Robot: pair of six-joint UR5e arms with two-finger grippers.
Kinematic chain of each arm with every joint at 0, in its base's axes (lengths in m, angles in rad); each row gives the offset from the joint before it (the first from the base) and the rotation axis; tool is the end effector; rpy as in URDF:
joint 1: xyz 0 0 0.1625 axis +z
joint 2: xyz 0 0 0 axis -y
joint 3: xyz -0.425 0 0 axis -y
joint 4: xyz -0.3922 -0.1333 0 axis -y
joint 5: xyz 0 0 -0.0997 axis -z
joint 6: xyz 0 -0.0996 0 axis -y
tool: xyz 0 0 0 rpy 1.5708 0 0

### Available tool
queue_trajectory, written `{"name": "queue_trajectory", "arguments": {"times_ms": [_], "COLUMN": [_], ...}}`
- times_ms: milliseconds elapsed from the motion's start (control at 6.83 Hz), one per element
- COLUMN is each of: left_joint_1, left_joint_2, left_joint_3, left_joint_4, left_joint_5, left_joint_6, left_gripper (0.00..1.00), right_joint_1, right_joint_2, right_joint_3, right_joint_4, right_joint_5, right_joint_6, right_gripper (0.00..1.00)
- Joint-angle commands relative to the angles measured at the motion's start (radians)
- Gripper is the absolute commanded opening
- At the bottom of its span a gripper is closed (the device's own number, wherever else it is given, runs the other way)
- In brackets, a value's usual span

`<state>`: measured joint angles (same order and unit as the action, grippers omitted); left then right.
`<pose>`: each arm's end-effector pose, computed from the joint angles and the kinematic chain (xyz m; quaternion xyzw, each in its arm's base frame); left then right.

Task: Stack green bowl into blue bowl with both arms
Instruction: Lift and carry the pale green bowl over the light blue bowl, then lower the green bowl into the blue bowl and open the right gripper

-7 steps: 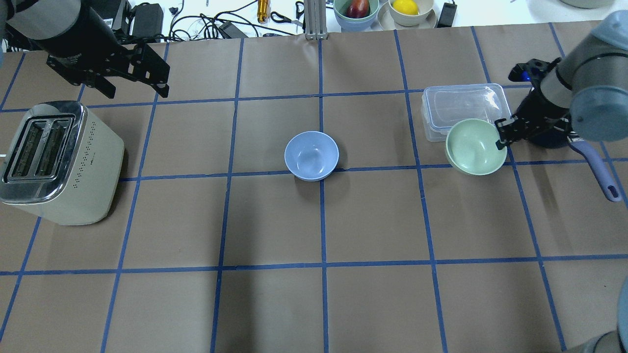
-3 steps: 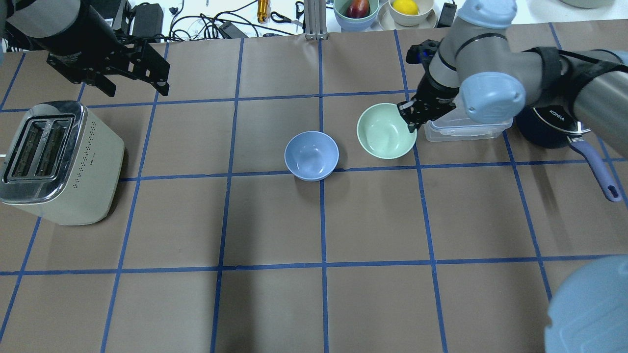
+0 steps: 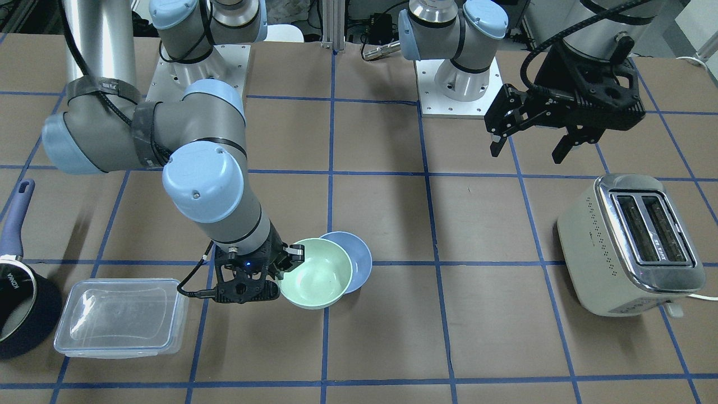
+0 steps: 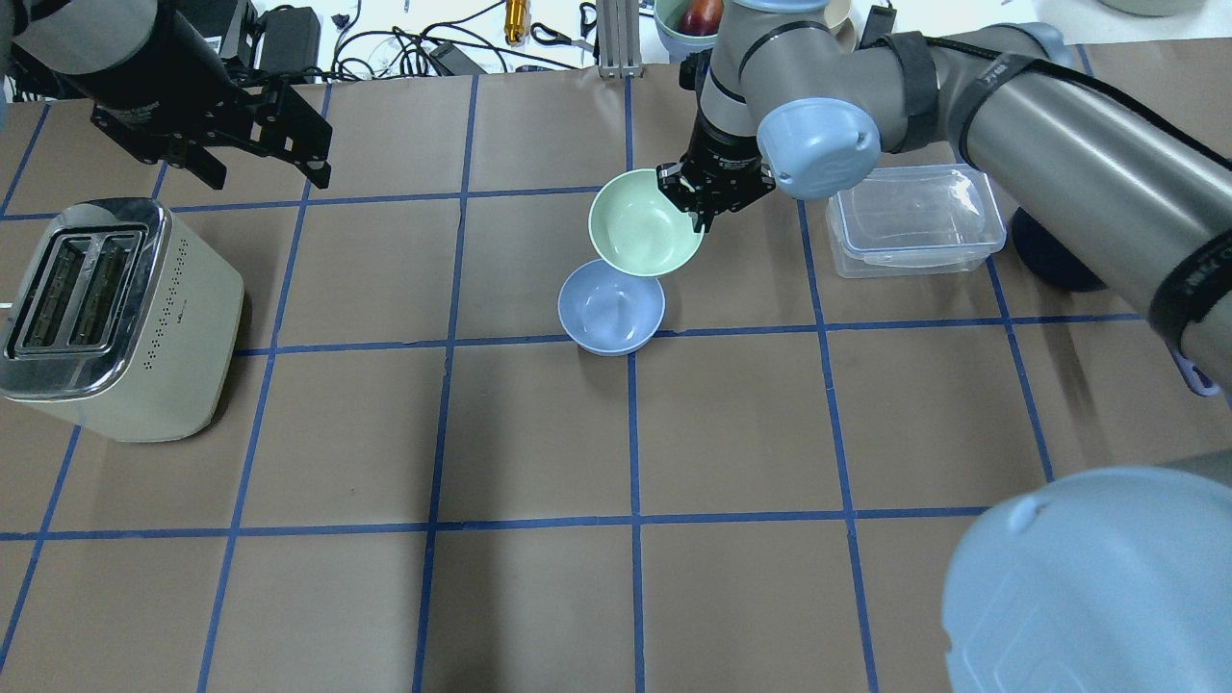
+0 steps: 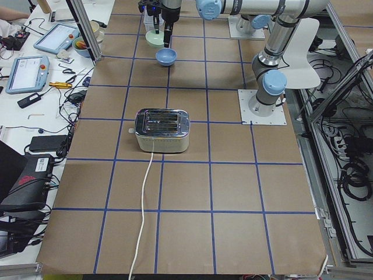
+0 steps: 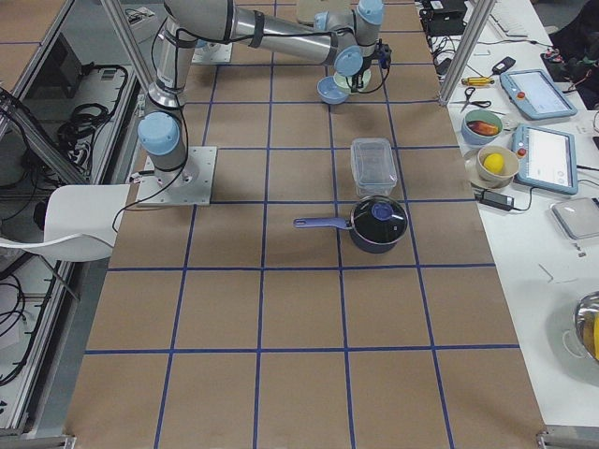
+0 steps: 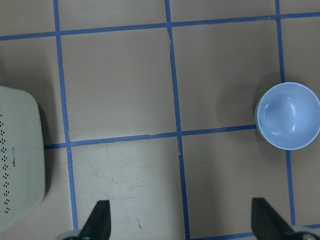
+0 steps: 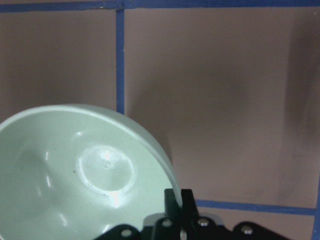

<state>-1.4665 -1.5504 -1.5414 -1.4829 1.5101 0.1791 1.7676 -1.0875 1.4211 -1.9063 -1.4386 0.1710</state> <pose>-0.0870 -0.5073 0.5221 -0.0394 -0.9964 0.0723 0.0203 0.2742 -0.6264 0.3119 -0.0129 0.9977 0.0111 0.0651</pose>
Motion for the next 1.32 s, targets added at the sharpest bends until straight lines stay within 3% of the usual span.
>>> {"name": "queue_trajectory", "arguments": {"times_ms": [0, 585, 732, 878, 1024, 1171], "left_joint_1": [0.000, 0.000, 0.002, 0.000, 0.002, 0.000], "left_joint_2": [0.001, 0.001, 0.003, 0.003, 0.003, 0.003], "left_joint_3": [-0.002, 0.000, 0.001, 0.001, 0.003, 0.001], "left_joint_4": [-0.001, -0.001, -0.001, -0.001, 0.001, 0.000], "left_joint_5": [0.001, 0.001, -0.001, -0.001, -0.001, -0.001], "left_joint_6": [0.000, 0.002, 0.003, 0.003, 0.003, 0.003], "left_gripper": [1.00, 1.00, 1.00, 1.00, 1.00, 1.00], "right_joint_1": [0.051, 0.056, 0.058, 0.058, 0.056, 0.050], "right_joint_2": [0.038, 0.075, 0.084, 0.084, 0.077, 0.031], "right_joint_3": [-0.022, -0.013, -0.013, -0.014, -0.016, -0.025], "right_joint_4": [0.062, 0.067, 0.069, 0.072, 0.075, 0.093], "right_joint_5": [0.001, 0.001, -0.002, -0.005, -0.014, -0.123], "right_joint_6": [0.036, 0.022, 0.030, 0.028, 0.024, 0.015], "right_gripper": [0.00, 0.00, 0.19, 0.99, 1.00, 1.00]}}
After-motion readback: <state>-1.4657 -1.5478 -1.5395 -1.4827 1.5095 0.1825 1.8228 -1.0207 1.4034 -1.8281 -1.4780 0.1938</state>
